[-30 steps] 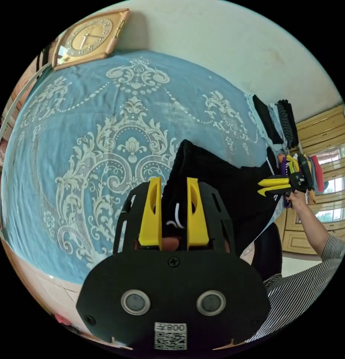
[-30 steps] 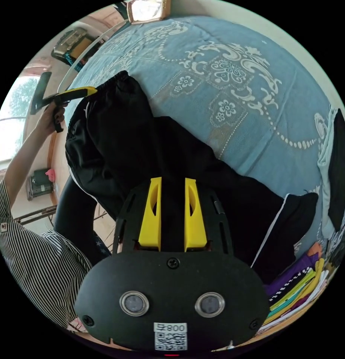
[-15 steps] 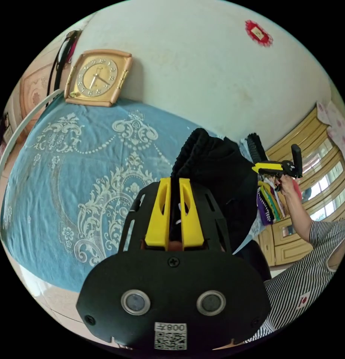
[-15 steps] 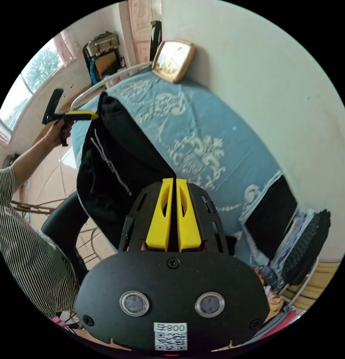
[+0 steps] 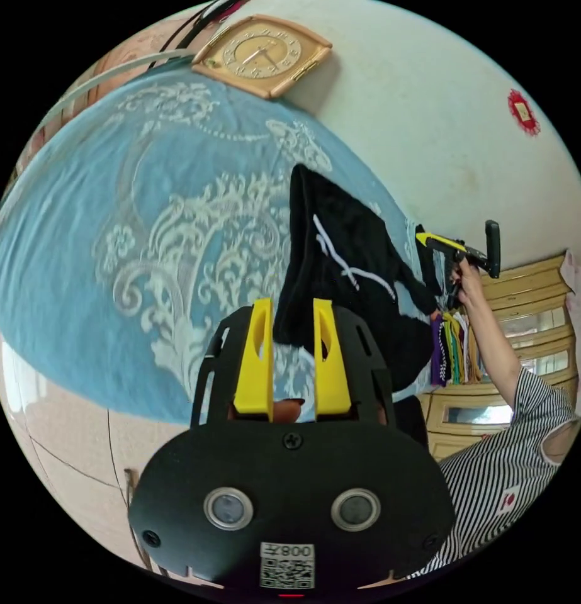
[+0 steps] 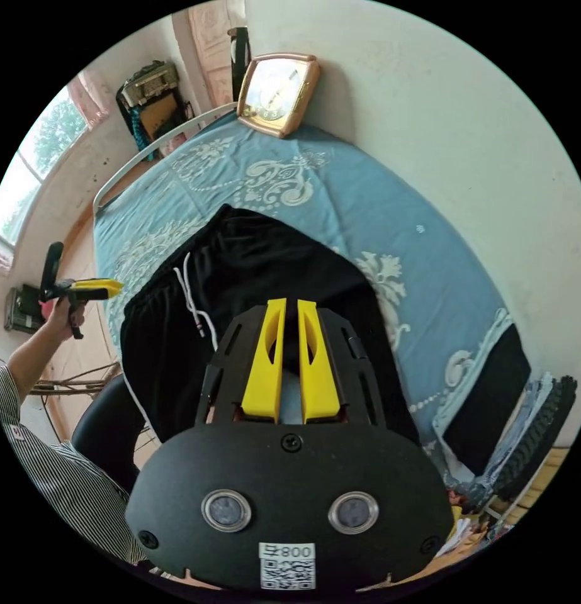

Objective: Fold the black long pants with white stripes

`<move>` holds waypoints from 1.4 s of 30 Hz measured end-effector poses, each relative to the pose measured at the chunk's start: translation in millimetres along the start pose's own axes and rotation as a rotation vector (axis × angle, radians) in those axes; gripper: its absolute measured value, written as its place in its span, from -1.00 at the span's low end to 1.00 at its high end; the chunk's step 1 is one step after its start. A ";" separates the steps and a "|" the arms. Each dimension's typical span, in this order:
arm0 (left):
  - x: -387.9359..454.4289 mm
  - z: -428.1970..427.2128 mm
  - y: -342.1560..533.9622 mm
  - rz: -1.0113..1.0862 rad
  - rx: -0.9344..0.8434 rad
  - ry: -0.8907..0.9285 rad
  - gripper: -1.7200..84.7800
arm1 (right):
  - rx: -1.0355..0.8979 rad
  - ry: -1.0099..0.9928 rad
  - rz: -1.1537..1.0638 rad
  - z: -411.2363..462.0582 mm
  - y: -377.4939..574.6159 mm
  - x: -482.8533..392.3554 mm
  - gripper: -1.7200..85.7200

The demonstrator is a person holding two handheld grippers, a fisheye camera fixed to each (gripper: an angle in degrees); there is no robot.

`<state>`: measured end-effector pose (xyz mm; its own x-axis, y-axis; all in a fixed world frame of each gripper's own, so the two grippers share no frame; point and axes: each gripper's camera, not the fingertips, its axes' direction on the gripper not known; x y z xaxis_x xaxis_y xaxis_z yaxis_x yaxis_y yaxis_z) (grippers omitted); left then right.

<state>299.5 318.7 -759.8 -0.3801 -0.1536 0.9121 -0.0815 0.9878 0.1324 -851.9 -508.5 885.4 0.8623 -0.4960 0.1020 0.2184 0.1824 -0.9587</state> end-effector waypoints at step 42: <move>-31.7 62.0 134.5 0.071 0.074 0.154 -0.92 | -0.228 0.095 0.155 153.3 -242.0 -211.7 -0.70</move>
<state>243.5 455.0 -794.9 -0.2421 -0.0723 0.9676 -0.1293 0.9907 0.0416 -1017.3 -317.4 1136.5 0.8283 -0.5564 -0.0654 -0.0303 0.0720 -0.9969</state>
